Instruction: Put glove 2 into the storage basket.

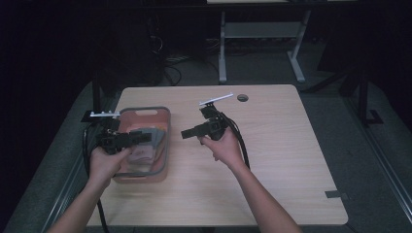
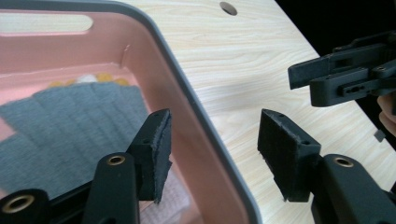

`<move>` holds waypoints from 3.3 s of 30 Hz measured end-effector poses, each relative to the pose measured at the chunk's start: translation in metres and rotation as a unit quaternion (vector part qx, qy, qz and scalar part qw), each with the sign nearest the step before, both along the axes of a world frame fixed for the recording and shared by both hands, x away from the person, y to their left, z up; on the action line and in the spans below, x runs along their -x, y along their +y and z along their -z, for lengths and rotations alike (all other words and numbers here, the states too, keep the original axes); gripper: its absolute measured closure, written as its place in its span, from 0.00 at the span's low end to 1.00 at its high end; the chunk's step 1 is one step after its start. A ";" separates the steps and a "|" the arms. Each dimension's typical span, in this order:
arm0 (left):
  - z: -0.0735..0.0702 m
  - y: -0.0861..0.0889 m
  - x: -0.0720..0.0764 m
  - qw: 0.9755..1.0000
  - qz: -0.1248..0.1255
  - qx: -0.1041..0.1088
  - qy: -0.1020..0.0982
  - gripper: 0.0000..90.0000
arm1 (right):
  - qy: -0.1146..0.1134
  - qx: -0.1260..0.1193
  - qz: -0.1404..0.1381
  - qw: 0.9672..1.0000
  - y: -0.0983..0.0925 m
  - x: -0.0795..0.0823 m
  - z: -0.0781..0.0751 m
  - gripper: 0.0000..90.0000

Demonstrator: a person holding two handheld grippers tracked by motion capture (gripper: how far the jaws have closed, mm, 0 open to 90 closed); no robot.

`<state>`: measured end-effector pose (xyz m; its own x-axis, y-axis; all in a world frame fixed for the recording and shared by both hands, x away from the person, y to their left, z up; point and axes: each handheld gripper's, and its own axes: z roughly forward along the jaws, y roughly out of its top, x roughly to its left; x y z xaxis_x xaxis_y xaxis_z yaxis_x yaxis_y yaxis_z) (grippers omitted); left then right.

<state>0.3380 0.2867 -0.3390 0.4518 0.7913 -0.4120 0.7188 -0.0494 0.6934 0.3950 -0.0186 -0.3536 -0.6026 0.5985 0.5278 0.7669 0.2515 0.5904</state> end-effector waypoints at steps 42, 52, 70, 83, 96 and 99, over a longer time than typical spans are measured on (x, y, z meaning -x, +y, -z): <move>-0.001 -0.075 -0.008 0.998 0.059 -0.007 -0.008 0.40 | 0.006 0.009 0.041 0.999 -0.082 0.006 0.001 0.48; 0.000 -0.093 -0.005 0.997 0.075 -0.003 -0.012 0.39 | 0.010 0.017 0.054 0.998 -0.101 0.012 0.008 0.47; 0.007 -0.119 0.008 0.994 0.109 -0.002 -0.013 0.36 | 0.021 0.023 0.082 0.996 -0.136 0.026 0.028 0.45; 0.013 -0.126 0.023 0.992 0.124 -0.001 -0.024 0.34 | 0.027 0.031 0.095 0.995 -0.152 0.037 0.042 0.43; 0.033 -0.140 0.032 0.990 0.143 0.000 -0.020 0.32 | 0.037 0.030 0.113 0.992 -0.176 0.044 0.063 0.43; 0.036 -0.143 0.032 0.989 0.148 -0.003 -0.018 0.31 | 0.040 0.029 0.115 0.992 -0.180 0.047 0.066 0.43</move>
<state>0.3055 0.1437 -0.3753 0.6780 0.6255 -0.3861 0.6468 -0.2582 0.7176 0.3477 -0.1983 -0.4200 -0.4051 0.7458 0.5289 0.8513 0.0967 0.5158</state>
